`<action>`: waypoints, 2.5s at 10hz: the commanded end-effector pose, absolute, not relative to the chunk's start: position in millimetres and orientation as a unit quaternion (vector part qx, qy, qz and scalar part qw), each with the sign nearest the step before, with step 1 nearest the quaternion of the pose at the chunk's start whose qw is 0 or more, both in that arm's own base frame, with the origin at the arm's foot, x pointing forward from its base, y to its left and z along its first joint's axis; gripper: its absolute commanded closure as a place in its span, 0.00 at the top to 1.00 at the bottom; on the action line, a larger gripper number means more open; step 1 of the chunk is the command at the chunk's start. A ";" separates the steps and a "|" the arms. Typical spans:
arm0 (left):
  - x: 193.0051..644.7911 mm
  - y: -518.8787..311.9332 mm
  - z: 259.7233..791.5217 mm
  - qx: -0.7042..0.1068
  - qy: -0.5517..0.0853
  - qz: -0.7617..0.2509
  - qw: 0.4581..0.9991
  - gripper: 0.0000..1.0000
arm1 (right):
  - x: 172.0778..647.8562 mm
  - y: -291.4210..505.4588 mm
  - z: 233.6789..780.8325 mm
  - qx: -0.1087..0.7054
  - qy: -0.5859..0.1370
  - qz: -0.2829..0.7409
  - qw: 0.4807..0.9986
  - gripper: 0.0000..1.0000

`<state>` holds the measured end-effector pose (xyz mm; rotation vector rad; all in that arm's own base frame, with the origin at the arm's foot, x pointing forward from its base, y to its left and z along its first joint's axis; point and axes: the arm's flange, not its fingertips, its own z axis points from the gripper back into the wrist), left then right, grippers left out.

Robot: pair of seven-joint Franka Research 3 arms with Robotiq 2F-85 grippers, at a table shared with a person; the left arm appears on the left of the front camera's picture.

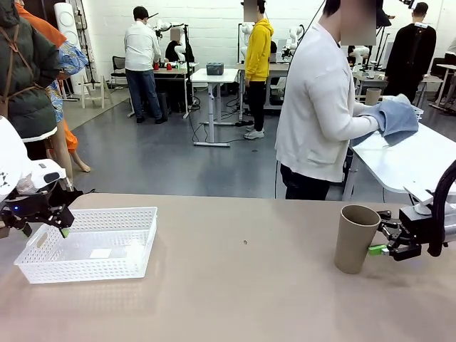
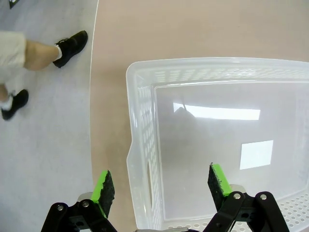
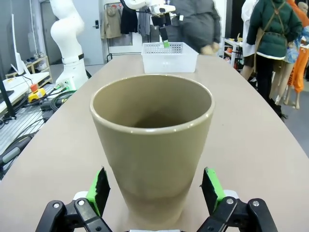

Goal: Clean and organize the cups into the basket.
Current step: Pick up the Organizing basket and move it to the center of the table, then pick up the Reusable plastic cup from the right side of the table and place it inside the Organizing basket.

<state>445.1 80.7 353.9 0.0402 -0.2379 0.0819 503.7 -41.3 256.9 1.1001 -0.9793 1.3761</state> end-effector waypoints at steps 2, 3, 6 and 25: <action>449.7 86.9 352.7 0.000 -0.131 0.033 0.991 1.00 | 508.2 -24.7 251.7 0.461 -0.409 0.582 0.530 1.00; 451.3 86.6 352.2 -0.002 -0.133 0.031 0.991 1.00 | 509.0 -20.3 249.5 0.462 -0.406 0.583 0.531 1.00; 462.2 88.8 346.4 -0.010 -0.138 0.025 0.990 1.00 | 510.7 -11.0 242.9 0.464 -0.397 0.585 0.534 1.00; 486.8 104.4 332.6 -0.008 -0.148 0.031 0.988 0.00 | 510.2 -6.4 235.7 0.473 -0.379 0.595 0.527 0.00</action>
